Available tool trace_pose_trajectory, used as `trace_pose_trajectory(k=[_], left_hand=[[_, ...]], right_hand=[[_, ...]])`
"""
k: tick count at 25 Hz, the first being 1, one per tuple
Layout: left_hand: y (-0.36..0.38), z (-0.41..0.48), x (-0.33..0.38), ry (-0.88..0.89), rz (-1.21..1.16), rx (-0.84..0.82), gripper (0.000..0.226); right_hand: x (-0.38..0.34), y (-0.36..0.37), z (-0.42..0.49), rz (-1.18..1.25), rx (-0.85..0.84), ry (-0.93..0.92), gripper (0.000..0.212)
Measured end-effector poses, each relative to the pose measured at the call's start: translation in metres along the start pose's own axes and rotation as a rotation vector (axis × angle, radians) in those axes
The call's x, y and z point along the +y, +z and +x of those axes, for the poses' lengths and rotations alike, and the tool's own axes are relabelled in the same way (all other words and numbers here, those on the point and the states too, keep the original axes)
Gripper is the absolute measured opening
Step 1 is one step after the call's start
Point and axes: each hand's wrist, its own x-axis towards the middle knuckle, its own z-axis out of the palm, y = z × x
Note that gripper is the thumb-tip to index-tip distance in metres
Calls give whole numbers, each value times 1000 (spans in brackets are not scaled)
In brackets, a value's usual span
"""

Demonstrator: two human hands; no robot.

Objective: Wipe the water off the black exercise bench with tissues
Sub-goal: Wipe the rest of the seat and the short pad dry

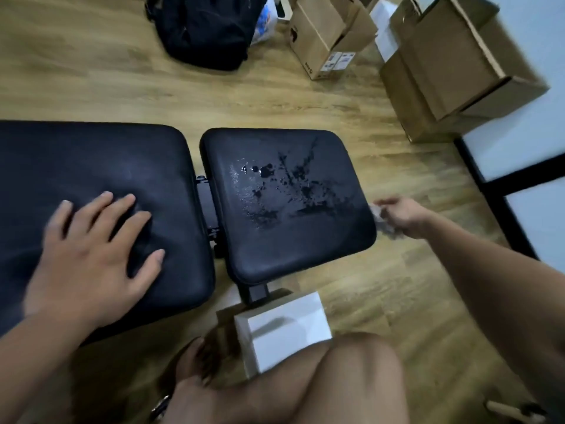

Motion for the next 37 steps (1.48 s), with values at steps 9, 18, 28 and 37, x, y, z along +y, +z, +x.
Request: trace_pose_trajectory(k=[9, 18, 28, 37], left_hand=[[18, -2, -2, -9, -141, 88, 71], [6, -1, 2, 9, -73, 103, 67], [-4, -2, 8, 6, -2, 108, 65], [-6, -1, 7, 0, 19, 82, 66]], right_hand=[[-121, -17, 106, 134, 188, -149, 27], [-99, -15, 81, -141, 112, -147, 52], [-13, 19, 2, -151, 124, -49, 53], [-13, 89, -57, -24, 443, -135, 65]])
